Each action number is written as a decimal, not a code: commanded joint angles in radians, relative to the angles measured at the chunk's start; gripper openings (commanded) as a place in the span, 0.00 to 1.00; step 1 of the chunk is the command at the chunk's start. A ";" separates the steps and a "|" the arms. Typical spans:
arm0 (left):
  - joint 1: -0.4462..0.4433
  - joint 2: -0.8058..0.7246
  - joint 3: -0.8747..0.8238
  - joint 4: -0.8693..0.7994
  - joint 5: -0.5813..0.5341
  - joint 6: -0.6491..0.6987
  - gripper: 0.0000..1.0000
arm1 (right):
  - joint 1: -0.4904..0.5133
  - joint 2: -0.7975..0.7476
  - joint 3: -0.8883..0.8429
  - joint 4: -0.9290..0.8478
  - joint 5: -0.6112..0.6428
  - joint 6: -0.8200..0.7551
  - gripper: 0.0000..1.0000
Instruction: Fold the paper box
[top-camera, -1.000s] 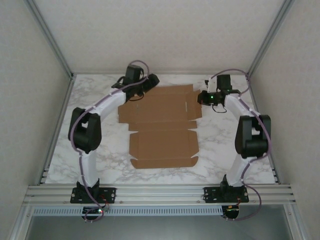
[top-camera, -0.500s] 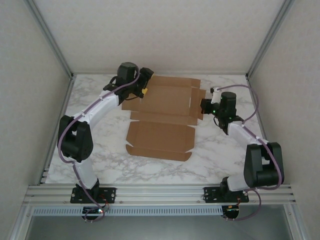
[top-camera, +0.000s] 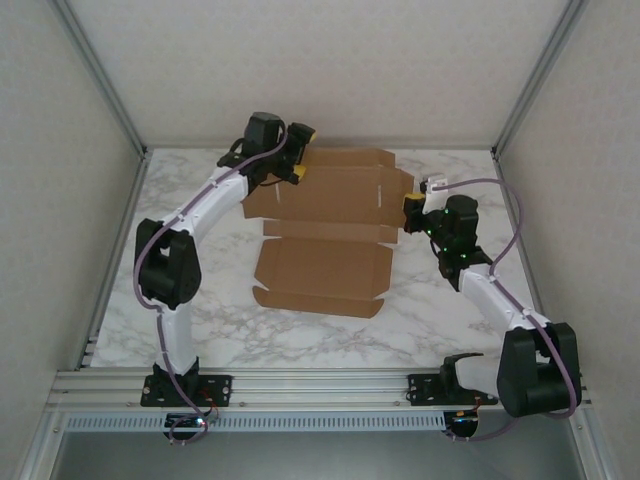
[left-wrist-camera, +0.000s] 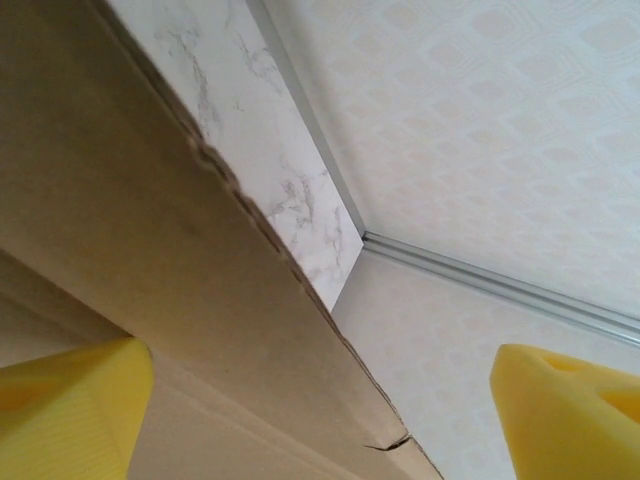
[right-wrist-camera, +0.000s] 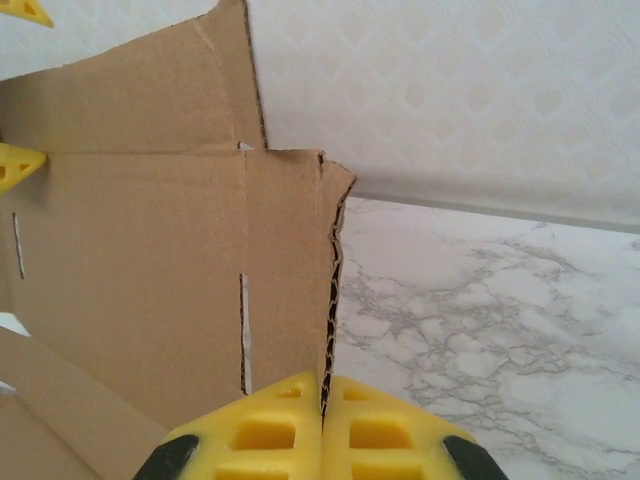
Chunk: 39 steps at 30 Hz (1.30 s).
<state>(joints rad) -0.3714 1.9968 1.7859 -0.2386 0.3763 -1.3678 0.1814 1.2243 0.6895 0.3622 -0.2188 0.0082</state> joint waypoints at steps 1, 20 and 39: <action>-0.004 0.025 0.019 -0.015 0.029 -0.023 0.82 | 0.009 -0.037 -0.015 0.028 0.017 -0.030 0.02; -0.018 0.053 -0.032 0.072 0.088 -0.008 0.40 | 0.017 -0.052 -0.032 0.033 0.061 -0.024 0.03; -0.024 -0.018 -0.283 0.311 0.135 -0.086 0.37 | 0.017 -0.041 -0.060 0.081 0.067 0.012 0.04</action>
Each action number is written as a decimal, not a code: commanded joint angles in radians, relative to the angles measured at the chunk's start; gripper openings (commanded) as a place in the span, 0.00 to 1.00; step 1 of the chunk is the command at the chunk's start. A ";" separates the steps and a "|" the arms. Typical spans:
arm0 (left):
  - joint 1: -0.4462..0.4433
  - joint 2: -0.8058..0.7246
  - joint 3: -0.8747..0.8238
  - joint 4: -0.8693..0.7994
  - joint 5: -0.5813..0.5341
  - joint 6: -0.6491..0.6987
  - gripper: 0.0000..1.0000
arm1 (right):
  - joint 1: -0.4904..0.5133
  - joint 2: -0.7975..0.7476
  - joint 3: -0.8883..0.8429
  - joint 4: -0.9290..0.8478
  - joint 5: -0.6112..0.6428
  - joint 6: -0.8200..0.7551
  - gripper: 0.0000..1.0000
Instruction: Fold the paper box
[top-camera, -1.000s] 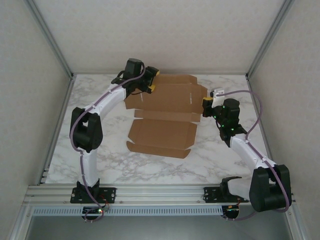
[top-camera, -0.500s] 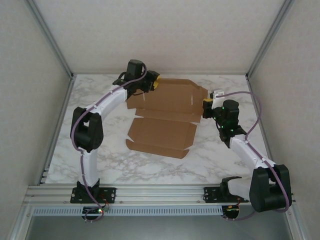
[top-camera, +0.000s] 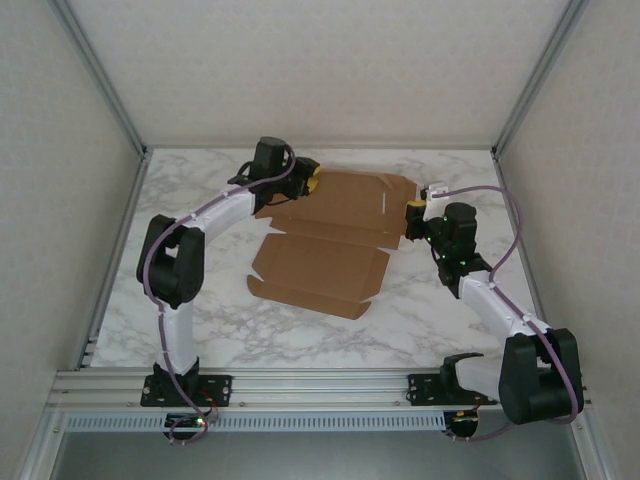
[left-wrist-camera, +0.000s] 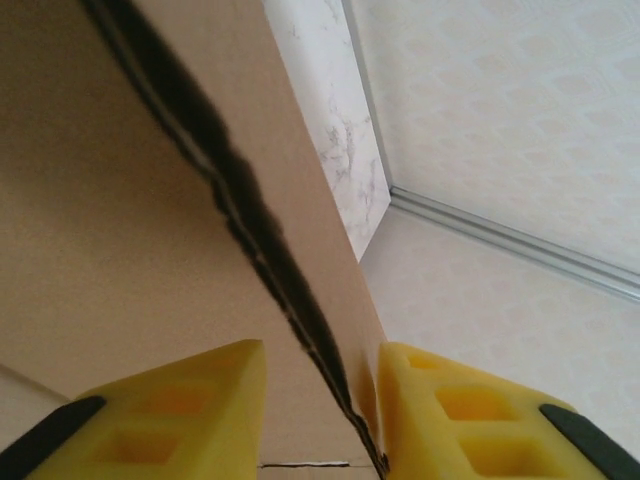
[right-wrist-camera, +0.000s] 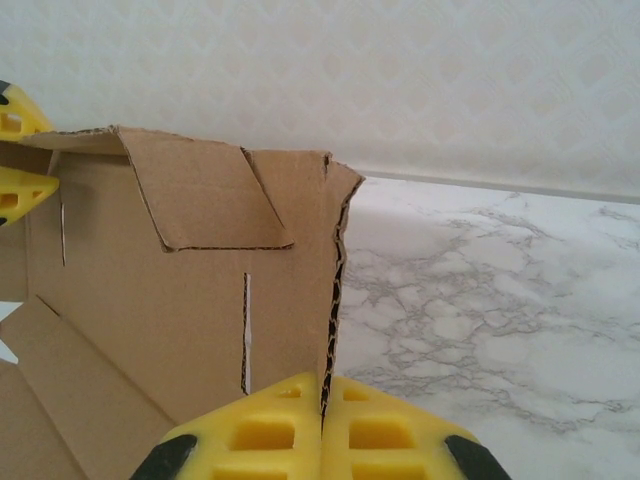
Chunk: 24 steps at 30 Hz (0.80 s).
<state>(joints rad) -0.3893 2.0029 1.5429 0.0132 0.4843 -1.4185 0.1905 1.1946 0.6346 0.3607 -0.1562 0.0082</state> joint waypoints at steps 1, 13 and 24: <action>-0.006 -0.021 -0.046 0.077 0.034 -0.044 0.39 | 0.008 -0.011 -0.005 0.084 0.001 0.013 0.04; 0.009 -0.033 -0.039 0.105 -0.008 -0.020 0.12 | 0.009 -0.014 -0.009 0.069 -0.010 0.014 0.06; 0.013 -0.073 -0.097 0.267 -0.054 0.072 0.00 | 0.007 0.042 0.035 0.051 0.025 0.055 0.34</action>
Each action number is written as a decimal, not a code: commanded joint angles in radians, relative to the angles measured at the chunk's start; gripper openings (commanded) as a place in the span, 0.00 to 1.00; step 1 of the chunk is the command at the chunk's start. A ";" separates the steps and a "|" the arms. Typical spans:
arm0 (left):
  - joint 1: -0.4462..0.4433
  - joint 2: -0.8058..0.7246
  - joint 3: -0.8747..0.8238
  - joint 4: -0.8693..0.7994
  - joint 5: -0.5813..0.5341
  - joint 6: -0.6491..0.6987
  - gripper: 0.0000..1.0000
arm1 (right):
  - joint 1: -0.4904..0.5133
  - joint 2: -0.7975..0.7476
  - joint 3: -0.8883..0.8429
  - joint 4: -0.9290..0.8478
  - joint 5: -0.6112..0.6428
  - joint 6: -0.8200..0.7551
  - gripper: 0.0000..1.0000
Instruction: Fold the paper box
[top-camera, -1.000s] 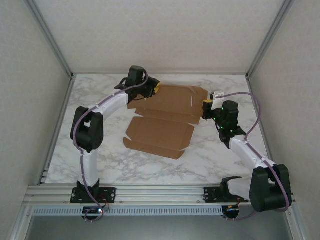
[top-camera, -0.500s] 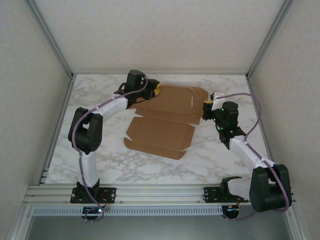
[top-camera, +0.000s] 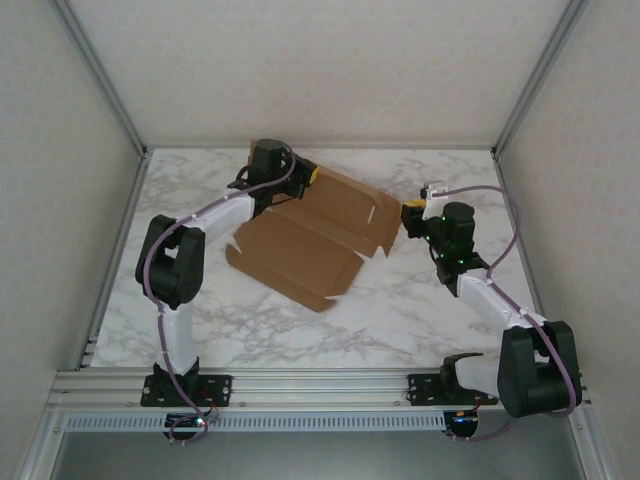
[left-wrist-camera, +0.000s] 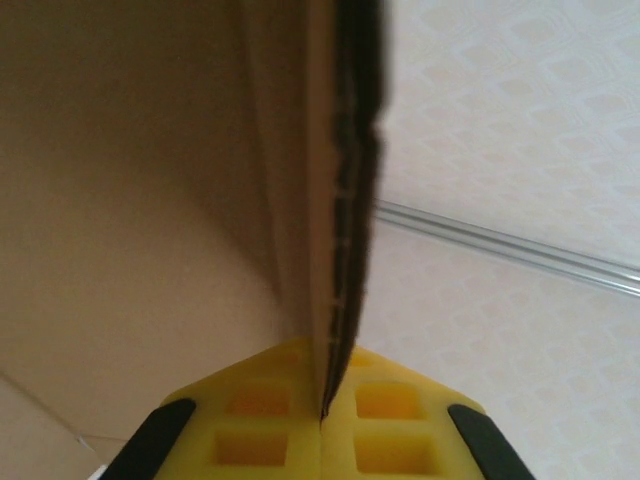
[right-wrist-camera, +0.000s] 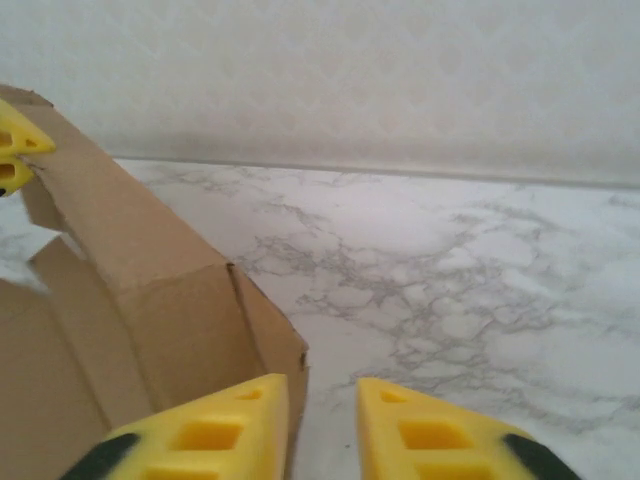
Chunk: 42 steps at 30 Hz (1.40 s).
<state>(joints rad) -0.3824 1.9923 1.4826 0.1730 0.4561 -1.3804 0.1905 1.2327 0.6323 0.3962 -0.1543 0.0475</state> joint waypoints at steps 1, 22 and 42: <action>0.008 -0.075 -0.065 0.154 -0.032 0.031 0.00 | 0.008 -0.004 0.045 -0.003 0.042 0.026 0.41; 0.009 -0.073 -0.448 0.845 0.052 -0.006 0.00 | 0.030 -0.085 0.326 -0.668 -0.193 0.410 0.29; 0.008 -0.073 -0.511 0.821 0.054 0.048 0.00 | 0.204 0.095 0.548 -0.933 -0.006 0.808 0.36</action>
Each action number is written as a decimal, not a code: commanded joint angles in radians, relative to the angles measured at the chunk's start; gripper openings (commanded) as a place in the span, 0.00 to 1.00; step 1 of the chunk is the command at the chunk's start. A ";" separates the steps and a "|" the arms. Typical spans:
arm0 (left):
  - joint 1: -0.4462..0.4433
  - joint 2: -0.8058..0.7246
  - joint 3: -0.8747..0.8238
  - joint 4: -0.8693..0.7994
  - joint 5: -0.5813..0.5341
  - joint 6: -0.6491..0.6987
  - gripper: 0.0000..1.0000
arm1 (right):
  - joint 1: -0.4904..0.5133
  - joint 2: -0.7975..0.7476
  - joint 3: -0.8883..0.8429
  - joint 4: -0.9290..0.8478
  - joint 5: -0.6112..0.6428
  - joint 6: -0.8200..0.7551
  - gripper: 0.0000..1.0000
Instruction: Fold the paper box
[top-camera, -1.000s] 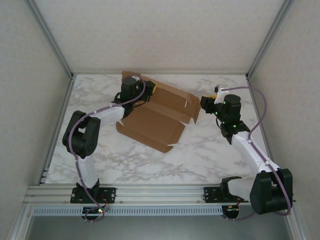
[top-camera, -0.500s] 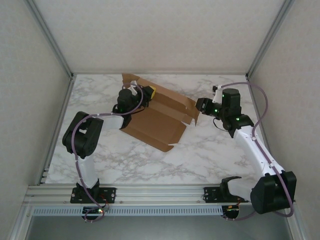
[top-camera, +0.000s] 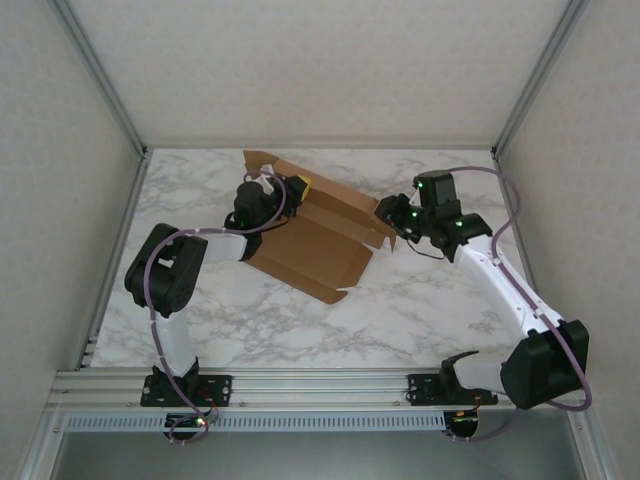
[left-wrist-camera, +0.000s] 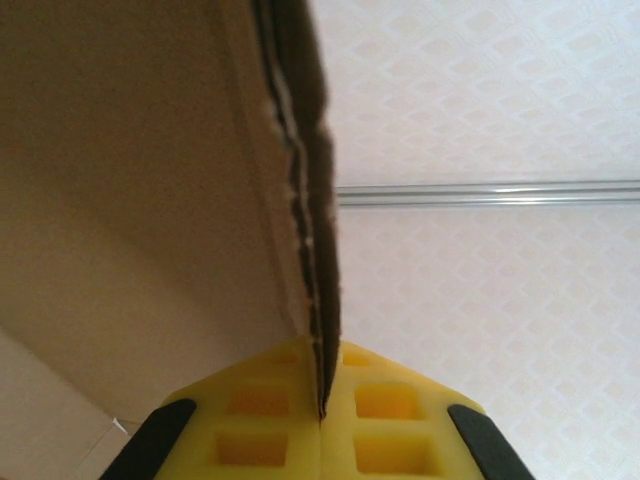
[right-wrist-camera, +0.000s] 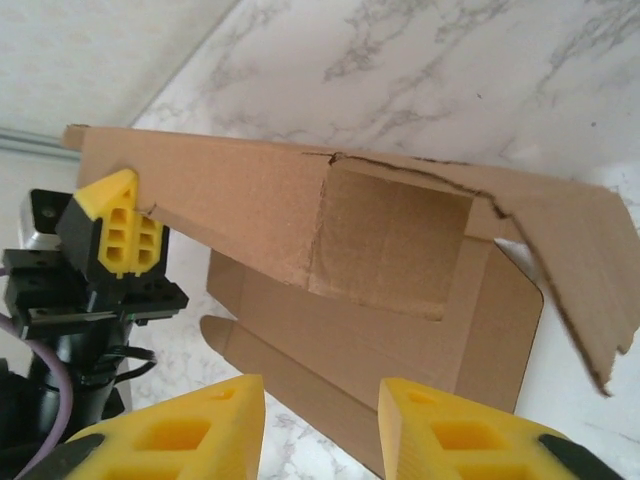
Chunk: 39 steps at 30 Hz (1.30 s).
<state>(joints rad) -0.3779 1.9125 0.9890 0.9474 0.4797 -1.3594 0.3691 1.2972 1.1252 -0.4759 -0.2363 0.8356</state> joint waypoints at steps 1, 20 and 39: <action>0.004 0.009 -0.021 0.046 0.031 0.026 0.00 | 0.030 0.045 0.064 -0.068 0.087 0.008 0.36; 0.005 0.013 -0.027 0.033 0.037 0.017 0.00 | 0.062 0.263 0.135 0.120 0.123 0.055 0.47; 0.007 0.022 -0.030 0.040 0.043 -0.027 0.00 | 0.062 0.293 0.038 0.439 0.016 0.202 0.47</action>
<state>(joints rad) -0.3656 1.9141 0.9710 0.9543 0.4820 -1.3762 0.4236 1.5936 1.1545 -0.0803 -0.2054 1.0435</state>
